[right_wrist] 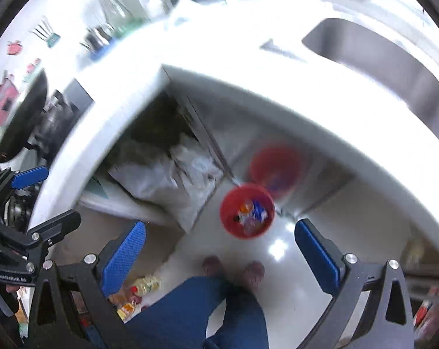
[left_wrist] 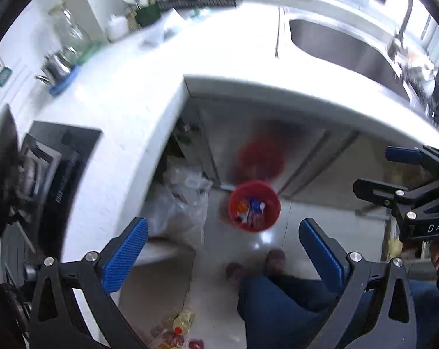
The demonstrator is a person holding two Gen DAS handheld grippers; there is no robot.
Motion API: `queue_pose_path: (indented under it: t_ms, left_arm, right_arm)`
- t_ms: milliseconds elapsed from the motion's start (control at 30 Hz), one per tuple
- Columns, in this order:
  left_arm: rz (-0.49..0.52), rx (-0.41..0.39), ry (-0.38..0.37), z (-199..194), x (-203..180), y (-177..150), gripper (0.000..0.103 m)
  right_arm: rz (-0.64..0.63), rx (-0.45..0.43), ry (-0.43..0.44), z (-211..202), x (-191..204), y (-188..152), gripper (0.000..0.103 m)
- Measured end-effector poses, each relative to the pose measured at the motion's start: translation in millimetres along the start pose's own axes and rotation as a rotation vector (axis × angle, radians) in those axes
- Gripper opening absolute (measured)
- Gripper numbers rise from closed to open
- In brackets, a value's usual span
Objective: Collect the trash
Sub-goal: 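Raise both tools back up over the counter, then move the left tool down onto the white wipe on the counter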
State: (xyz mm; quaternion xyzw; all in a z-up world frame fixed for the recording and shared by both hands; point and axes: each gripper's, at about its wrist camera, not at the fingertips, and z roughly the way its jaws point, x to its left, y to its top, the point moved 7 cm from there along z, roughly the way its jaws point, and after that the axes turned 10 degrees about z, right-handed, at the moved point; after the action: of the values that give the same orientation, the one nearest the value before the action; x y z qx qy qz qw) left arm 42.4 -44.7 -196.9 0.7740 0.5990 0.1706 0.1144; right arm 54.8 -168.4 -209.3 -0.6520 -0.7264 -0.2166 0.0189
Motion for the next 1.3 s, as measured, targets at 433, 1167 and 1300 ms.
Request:
queue_pose_path:
  t_ms: [433,1167,1300]
  left_arm:
    - [-0.093,-0.213,0.076,-75,38,64,0.103]
    - [-0.098,-0.181,0.089,-29,137,172,0.103]
    - [-0.082,-0.176,0.042,-9,164,211,0.103]
  right_arm:
    - [-0.166,-0.148,0.074,-63,29,55,0.102]
    - [-0.145,-0.190,0.039,-50,53,186,0.102]
    - [-0.129,-0.198,0.030,-41,60,217,0.102]
